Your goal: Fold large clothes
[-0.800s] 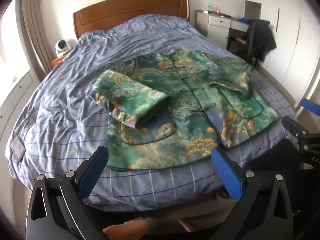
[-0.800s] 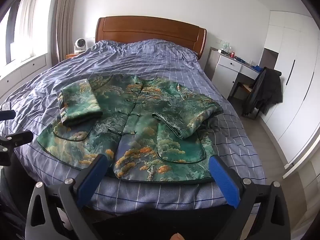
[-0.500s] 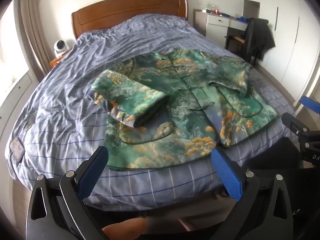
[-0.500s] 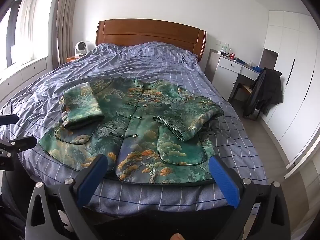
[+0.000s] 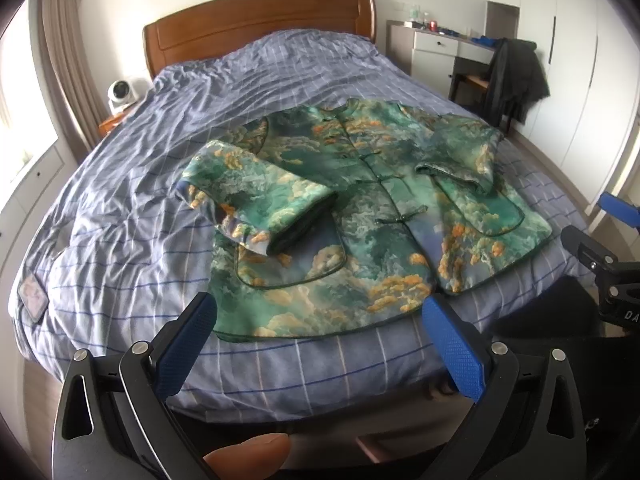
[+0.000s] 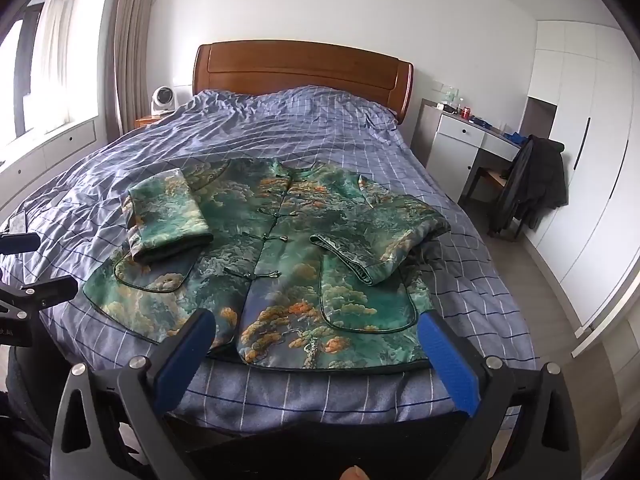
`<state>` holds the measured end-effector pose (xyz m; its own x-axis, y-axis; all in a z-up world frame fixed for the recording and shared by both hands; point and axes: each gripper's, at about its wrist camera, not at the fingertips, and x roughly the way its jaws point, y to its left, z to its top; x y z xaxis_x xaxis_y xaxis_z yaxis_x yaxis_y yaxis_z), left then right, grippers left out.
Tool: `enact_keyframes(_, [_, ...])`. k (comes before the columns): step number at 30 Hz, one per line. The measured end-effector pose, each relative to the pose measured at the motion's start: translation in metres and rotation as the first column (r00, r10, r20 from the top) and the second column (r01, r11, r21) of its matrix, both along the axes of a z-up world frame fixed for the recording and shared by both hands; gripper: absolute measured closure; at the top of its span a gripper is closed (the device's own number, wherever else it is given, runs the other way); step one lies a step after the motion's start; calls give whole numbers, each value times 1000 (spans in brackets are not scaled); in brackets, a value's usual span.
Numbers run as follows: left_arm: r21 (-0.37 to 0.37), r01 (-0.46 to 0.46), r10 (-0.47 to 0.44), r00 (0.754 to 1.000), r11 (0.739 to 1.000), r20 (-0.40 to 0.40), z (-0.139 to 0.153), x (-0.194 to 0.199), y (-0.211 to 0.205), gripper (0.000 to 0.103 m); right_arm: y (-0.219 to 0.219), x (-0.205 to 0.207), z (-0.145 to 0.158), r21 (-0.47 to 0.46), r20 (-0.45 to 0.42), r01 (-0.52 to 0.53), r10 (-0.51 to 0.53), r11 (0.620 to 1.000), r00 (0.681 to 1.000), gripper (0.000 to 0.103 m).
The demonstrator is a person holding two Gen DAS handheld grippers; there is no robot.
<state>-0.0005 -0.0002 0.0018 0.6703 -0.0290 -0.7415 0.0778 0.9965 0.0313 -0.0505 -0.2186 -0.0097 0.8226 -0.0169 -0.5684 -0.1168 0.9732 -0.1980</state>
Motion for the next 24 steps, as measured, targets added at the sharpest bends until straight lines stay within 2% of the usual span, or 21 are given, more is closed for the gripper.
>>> enact_keyframes(24, [-5, 11, -11, 1000, 1000, -8, -9, -1, -2, 1, 4, 2, -7, 4, -21, -8, 8, 1000, 1000, 0])
